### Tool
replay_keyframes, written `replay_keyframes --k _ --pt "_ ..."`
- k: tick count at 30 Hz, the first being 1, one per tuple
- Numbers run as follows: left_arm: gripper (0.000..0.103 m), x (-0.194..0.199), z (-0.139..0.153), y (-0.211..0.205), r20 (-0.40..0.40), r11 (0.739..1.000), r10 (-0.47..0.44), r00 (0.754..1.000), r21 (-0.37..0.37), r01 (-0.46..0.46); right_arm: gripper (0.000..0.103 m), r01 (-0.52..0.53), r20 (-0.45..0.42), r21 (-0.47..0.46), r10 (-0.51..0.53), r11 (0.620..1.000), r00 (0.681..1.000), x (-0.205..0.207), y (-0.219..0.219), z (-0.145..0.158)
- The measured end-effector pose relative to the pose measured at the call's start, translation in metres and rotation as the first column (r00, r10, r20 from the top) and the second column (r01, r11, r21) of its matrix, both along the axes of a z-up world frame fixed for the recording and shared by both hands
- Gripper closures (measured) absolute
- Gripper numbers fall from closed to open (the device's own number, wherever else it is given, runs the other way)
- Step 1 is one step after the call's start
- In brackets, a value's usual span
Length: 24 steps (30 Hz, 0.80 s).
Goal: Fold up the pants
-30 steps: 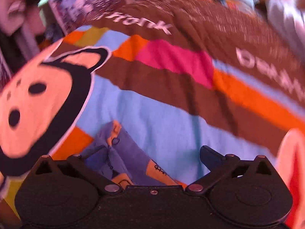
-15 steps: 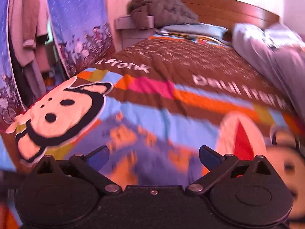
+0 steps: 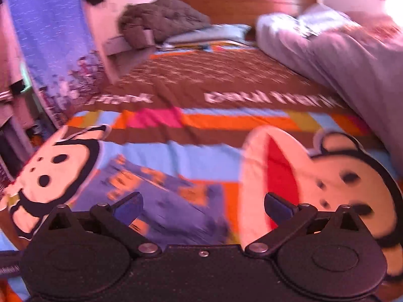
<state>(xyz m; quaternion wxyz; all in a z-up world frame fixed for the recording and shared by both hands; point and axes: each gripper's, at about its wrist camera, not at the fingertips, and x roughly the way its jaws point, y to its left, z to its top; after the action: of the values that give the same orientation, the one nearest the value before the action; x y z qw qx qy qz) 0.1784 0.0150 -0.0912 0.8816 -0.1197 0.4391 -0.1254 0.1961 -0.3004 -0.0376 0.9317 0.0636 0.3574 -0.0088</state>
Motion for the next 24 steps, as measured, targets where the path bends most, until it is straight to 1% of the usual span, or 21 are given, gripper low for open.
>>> replay_keyframes --k 3,4,5,7,8,9,10,11,13,14,15,16,17,18,19,20,21,22,23,24 --pt "0.063 -0.002 -0.002 -0.008 0.031 0.999 -0.004 0.999 0.032 0.003 0.001 -0.095 -0.016 -0.009 0.094 0.995 0.995 0.023 0.025 -0.014" --pt "0.061 -0.003 -0.003 -0.011 0.046 0.999 -0.012 0.999 0.05 0.01 0.001 -0.117 -0.037 -0.007 0.117 0.993 0.992 0.032 0.032 -0.023" --pt "0.061 -0.004 -0.003 -0.013 0.057 0.998 -0.022 0.998 0.065 0.019 0.001 -0.119 -0.053 -0.006 0.118 0.993 0.992 0.037 0.035 -0.033" --pt "0.06 -0.008 -0.001 -0.014 0.078 0.997 -0.028 0.997 0.077 0.022 0.002 -0.078 -0.092 -0.028 0.075 0.997 0.993 0.041 0.035 -0.052" --pt "0.06 -0.01 0.002 -0.012 0.1 0.998 -0.016 0.995 0.069 0.009 0.004 -0.041 -0.103 -0.044 0.036 0.998 0.994 0.04 0.031 -0.058" --pt "0.06 -0.013 0.006 -0.008 0.138 0.998 0.012 0.99 0.052 -0.019 0.004 0.006 -0.099 -0.047 -0.011 0.999 0.995 0.035 0.022 -0.058" --pt "0.058 -0.018 0.012 -0.003 0.209 0.998 0.056 0.976 0.019 -0.061 0.003 0.057 -0.078 -0.037 -0.06 0.998 0.995 0.026 0.011 -0.053" --pt "0.042 -0.022 0.018 0.0 0.278 0.996 0.087 0.957 -0.01 -0.087 0.001 0.088 -0.055 -0.034 -0.09 0.996 0.994 0.018 0.002 -0.046" --pt "0.029 -0.022 0.03 -0.003 0.399 0.993 0.116 0.909 -0.043 -0.108 0.001 0.108 0.031 -0.073 -0.106 0.991 0.994 -0.001 -0.014 -0.028" --pt "0.029 -0.018 0.033 -0.008 0.443 0.995 0.1 0.891 -0.044 -0.09 0.001 0.112 0.067 -0.112 -0.105 0.987 0.992 -0.007 -0.017 -0.021" --pt "0.028 -0.011 0.035 -0.016 0.471 0.998 0.059 0.88 -0.015 -0.059 0.001 0.113 0.087 -0.155 -0.101 0.981 0.991 -0.009 -0.019 -0.016" --pt "0.028 0.0 0.033 -0.029 0.463 0.998 -0.011 0.886 0.058 -0.018 0.001 0.103 0.08 -0.174 -0.09 0.979 0.993 -0.008 -0.021 -0.017" --pt "0.028 0.009 0.028 -0.038 0.424 0.993 -0.063 0.903 0.117 0.015 0.001 0.083 0.06 -0.174 -0.073 0.981 0.996 -0.006 -0.022 -0.02" --pt "0.028 0.018 0.02 -0.045 0.366 0.987 -0.092 0.926 0.155 0.036 0.001 0.057 0.022 -0.161 -0.054 0.985 0.998 -0.002 -0.021 -0.027" --pt "0.03 0.028 0.01 -0.049 0.277 0.982 -0.098 0.956 0.181 0.048 0.001 0.039 -0.03 -0.152 -0.045 0.988 0.999 0.004 -0.021 -0.04" --pt "0.031 0.039 0.003 -0.047 0.184 0.982 -0.077 0.98 0.183 0.043 0.001 0.033 -0.097 -0.166 -0.05 0.985 0.994 0.01 -0.021 -0.054" --pt "0.029 0.044 -0.001 -0.038 0.143 0.989 -0.048 0.989 0.143 0.028 0.001 0.041 -0.141 -0.202 -0.071 0.978 0.987 0.012 -0.02 -0.066" --pt "0.026 0.046 -0.002 -0.026 0.133 0.998 -0.013 0.991 0.069 0.003 0.001 0.053 -0.121 -0.209 -0.08 0.976 0.989 0.011 -0.022 -0.068" --pt "0.02 0.045 -0.001 -0.013 0.133 0.999 0.035 0.991 0.0 -0.035 0.001 0.091 -0.113 -0.239 -0.121 0.967 0.986 0.01 -0.024 -0.065" --pt "0.017 0.042 0.001 -0.003 0.135 0.996 0.083 0.987 -0.038 -0.078 0.001 0.129 -0.108 -0.27 -0.163 0.954 0.981 0.007 -0.023 -0.058"
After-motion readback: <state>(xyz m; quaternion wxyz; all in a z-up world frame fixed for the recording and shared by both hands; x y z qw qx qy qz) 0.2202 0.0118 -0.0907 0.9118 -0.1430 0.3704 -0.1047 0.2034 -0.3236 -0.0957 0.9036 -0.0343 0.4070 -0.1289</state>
